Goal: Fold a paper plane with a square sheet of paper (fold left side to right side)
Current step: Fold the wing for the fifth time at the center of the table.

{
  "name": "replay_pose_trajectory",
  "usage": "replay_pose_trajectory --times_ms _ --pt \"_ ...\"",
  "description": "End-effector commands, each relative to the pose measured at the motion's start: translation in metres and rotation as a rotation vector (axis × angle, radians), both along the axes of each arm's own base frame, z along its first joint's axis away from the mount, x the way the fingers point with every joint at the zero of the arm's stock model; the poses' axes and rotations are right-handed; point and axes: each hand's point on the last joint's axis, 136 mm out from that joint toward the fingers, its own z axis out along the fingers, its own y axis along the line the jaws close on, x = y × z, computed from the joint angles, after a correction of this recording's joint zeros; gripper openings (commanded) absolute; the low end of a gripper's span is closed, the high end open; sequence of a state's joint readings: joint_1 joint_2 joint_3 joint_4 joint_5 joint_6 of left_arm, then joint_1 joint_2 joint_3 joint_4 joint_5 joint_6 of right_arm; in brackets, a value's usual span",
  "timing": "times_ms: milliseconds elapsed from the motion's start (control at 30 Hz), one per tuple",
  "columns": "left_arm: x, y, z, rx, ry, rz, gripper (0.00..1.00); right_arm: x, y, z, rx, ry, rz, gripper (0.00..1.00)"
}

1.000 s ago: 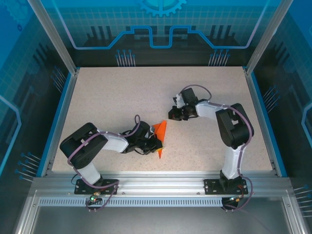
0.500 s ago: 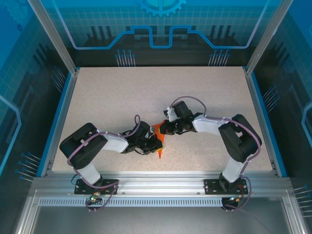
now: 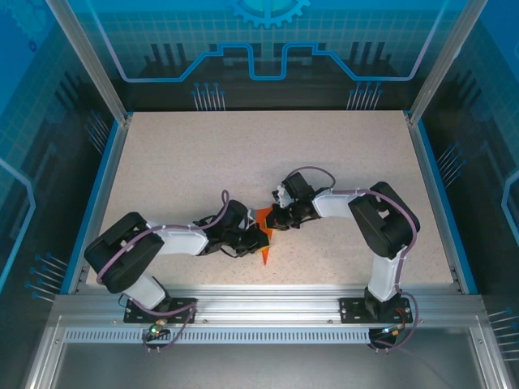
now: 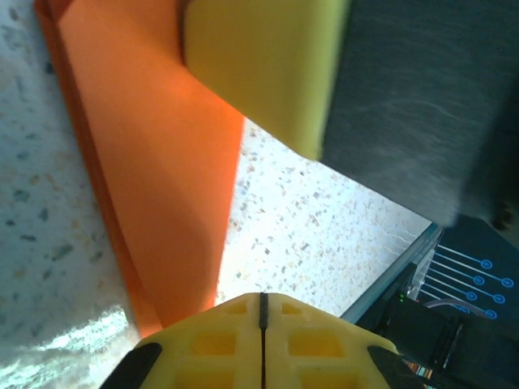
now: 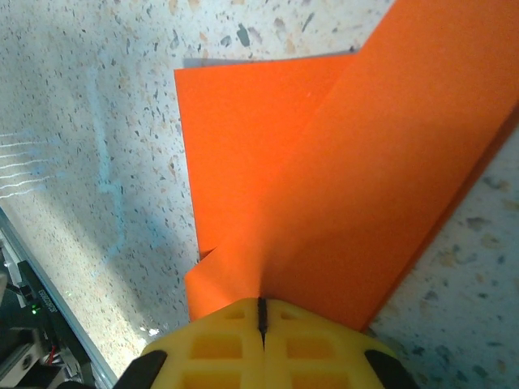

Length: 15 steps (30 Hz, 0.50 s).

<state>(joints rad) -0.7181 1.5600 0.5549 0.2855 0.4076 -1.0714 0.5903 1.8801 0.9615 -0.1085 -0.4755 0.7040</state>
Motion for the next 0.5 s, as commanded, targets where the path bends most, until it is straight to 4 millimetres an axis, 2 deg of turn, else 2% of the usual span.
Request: replay_pose_trajectory --times_ms 0,300,467 --pt "-0.010 0.000 0.011 0.008 0.017 -0.041 0.11 -0.014 -0.016 -0.030 -0.115 0.081 -0.017 0.00" --pt "-0.036 0.038 0.016 0.127 0.011 -0.019 0.33 -0.013 -0.015 -0.030 -0.140 0.075 -0.001 0.00" --pt "-0.042 0.035 0.017 0.124 0.012 -0.054 0.35 -0.013 -0.013 -0.031 -0.142 0.078 0.003 0.00"
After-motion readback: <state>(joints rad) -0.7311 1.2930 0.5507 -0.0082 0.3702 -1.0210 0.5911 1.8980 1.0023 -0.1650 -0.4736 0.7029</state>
